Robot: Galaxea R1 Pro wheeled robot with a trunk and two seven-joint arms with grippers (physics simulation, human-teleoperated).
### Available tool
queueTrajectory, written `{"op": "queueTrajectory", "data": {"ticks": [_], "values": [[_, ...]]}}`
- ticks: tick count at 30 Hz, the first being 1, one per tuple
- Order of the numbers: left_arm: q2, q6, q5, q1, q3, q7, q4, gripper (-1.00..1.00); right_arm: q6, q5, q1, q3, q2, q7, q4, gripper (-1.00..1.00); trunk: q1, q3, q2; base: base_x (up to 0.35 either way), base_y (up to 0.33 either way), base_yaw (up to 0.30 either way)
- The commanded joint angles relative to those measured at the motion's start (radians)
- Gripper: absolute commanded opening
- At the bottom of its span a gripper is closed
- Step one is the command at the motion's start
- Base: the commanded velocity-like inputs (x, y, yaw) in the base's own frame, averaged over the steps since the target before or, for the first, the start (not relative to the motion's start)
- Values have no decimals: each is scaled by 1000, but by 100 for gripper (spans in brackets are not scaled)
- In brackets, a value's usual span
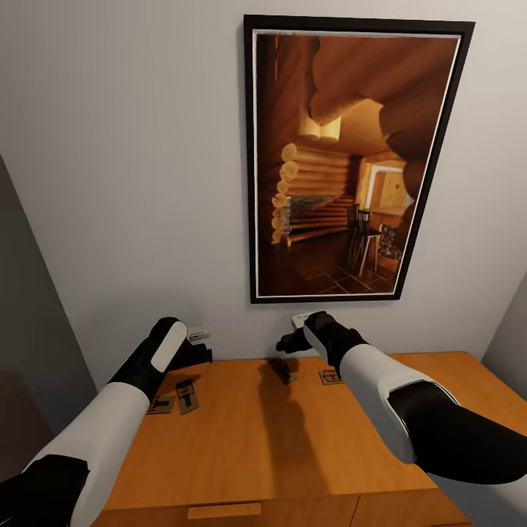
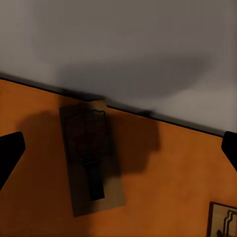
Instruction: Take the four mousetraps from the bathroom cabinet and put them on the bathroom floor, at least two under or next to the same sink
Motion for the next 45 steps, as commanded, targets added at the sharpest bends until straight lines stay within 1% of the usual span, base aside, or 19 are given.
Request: {"op": "queueTrajectory", "data": {"ticks": [1, 3, 28, 35, 45], "values": [[0, 2, 11, -1, -2, 10, -1, 100, 4, -3, -1, 4, 0, 0, -1, 100, 0, -2, -1, 0, 0, 0], [0, 2, 11, -1, -2, 10, -1, 100, 4, -3, -1, 4, 0, 0, -1, 100, 0, -2, -1, 0, 0, 0], [-1, 2, 10, -1, -3, 10, -1, 100, 4, -5, -1, 4, 0, 0, 0, 100, 96, -80, -176, 0, 0, 0], [0, 2, 12, -1, -2, 10, -1, 100, 4, -4, -1, 5, 0, 9, 0, 100, 96, -80, -176, 0, 0, 0], [-1, 2, 14, -1, -2, 10, -1, 100, 8, -3, -1, 5, 0, 67, 1, 100, 96, -80, -176, 0, 0, 0]]}}
